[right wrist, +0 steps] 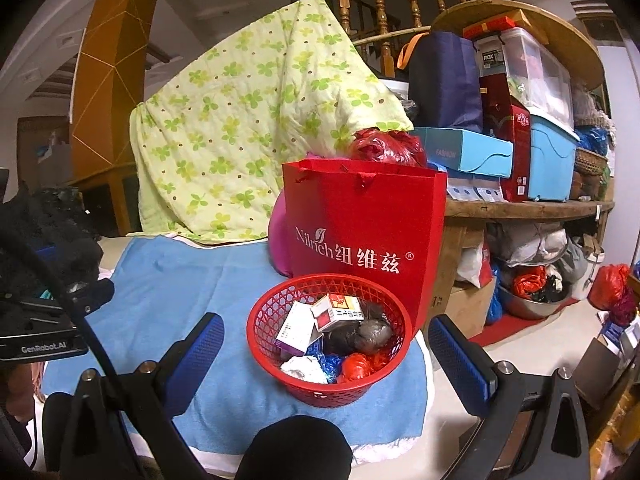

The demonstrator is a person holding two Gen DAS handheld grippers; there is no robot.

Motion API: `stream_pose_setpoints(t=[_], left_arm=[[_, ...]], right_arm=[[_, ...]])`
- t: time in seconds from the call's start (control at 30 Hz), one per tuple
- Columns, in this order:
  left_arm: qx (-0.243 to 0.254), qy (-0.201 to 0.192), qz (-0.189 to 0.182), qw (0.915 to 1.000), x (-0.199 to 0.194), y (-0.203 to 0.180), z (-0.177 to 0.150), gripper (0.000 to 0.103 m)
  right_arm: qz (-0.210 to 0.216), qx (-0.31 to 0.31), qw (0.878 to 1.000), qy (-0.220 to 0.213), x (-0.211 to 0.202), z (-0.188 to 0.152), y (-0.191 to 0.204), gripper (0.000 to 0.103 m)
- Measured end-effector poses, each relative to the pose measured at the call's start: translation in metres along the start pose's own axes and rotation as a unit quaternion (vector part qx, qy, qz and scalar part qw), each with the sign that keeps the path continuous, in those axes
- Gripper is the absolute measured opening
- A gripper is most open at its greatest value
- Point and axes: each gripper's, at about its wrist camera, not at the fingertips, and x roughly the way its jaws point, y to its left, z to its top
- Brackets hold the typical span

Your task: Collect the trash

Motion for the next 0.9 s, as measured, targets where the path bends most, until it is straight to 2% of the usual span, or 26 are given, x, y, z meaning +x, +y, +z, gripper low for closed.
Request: stream_pose_setpoints(t=[0.9], left_arm=[[0.001,0.003,0.010,0.9999,0.0035,0.0059,-0.0056,0.103]], right_arm=[[-0.002,0.000,1.000,0.008,0.0036,-0.0001,0.0029,0.103]])
